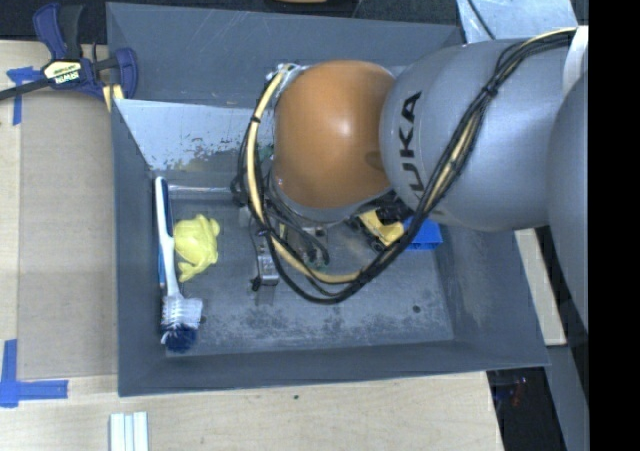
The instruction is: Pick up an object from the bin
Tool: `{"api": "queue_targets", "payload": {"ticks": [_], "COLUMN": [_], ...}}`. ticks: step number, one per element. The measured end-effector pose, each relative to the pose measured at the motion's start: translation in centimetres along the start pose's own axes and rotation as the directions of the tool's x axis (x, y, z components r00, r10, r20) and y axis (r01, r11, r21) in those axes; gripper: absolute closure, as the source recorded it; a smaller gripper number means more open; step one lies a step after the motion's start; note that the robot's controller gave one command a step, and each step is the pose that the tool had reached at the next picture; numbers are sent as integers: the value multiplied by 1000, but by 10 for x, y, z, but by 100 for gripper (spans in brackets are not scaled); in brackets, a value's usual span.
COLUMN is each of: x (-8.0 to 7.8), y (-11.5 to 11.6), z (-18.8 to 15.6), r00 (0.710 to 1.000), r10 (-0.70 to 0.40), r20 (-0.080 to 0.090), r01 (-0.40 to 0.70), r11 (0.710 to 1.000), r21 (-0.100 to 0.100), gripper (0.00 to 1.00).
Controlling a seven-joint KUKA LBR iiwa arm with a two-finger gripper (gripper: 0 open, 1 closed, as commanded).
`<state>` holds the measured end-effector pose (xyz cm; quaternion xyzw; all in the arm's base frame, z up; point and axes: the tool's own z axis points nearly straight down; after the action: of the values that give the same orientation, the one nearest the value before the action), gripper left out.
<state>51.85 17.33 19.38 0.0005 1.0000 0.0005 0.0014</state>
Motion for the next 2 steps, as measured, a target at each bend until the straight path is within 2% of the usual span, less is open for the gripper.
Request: {"api": "queue_targets", "payload": {"ticks": [1, 2], "x": [-30, -83], "y": [30, 63], "z": [58, 57], "r00": [967, 970], "r10": [-253, -245], "r20": [9, 5], "r01": [253, 245], "r11": [967, 970], "r21": [0, -1], "gripper": [0, 0]}}
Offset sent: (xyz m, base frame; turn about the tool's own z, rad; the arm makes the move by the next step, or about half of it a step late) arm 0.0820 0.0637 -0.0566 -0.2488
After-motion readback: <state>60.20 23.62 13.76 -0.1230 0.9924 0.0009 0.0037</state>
